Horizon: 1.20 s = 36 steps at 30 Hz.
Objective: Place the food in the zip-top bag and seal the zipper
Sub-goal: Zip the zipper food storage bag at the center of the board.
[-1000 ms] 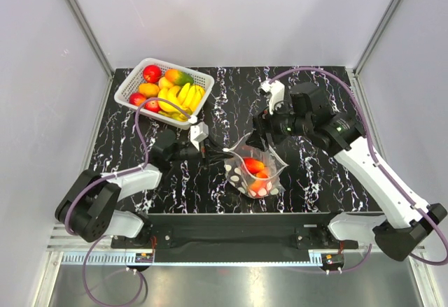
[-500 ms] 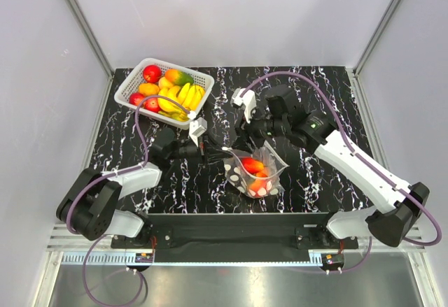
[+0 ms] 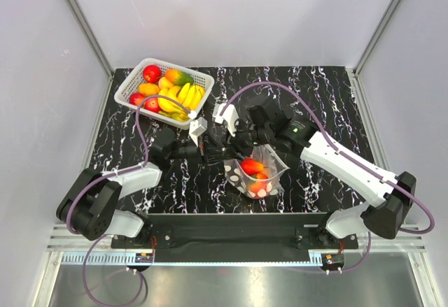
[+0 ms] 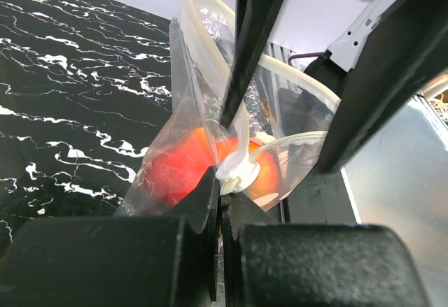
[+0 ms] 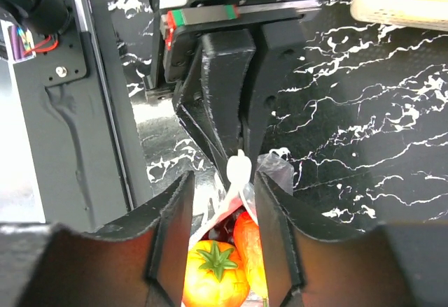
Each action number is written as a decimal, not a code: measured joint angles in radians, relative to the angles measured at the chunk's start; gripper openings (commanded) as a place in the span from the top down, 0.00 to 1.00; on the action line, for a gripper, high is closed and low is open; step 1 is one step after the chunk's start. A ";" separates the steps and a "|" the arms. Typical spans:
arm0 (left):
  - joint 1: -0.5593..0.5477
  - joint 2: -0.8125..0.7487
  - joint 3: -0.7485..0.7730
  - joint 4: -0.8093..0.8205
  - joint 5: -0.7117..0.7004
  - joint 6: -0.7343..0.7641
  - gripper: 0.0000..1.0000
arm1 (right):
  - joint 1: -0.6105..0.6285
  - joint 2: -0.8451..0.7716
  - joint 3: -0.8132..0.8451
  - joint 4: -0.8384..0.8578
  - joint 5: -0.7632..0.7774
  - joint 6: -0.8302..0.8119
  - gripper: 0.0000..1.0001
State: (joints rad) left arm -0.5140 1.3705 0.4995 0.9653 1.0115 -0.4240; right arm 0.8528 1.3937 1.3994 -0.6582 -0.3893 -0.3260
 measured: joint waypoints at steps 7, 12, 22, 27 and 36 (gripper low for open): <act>0.001 0.011 0.003 0.023 0.013 -0.022 1.00 | 0.034 0.019 0.000 -0.004 0.046 -0.013 0.58; 0.002 0.013 0.004 0.024 0.024 -0.029 1.00 | 0.039 0.036 0.000 -0.003 0.082 -0.022 0.75; 0.013 0.015 0.004 0.025 0.029 -0.046 1.00 | 0.047 0.047 0.001 0.004 0.122 -0.019 0.97; 0.028 0.021 0.004 0.039 0.028 -0.068 1.00 | 0.049 0.047 0.001 0.007 0.138 -0.011 1.00; 0.067 0.026 0.002 0.069 0.015 -0.108 1.00 | 0.051 0.030 -0.010 0.006 0.183 0.023 1.00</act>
State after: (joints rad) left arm -0.4473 1.3968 0.5014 1.0348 1.0264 -0.5320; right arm 0.9039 1.4239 1.3891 -0.6521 -0.2066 -0.3035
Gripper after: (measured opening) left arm 0.009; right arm 0.162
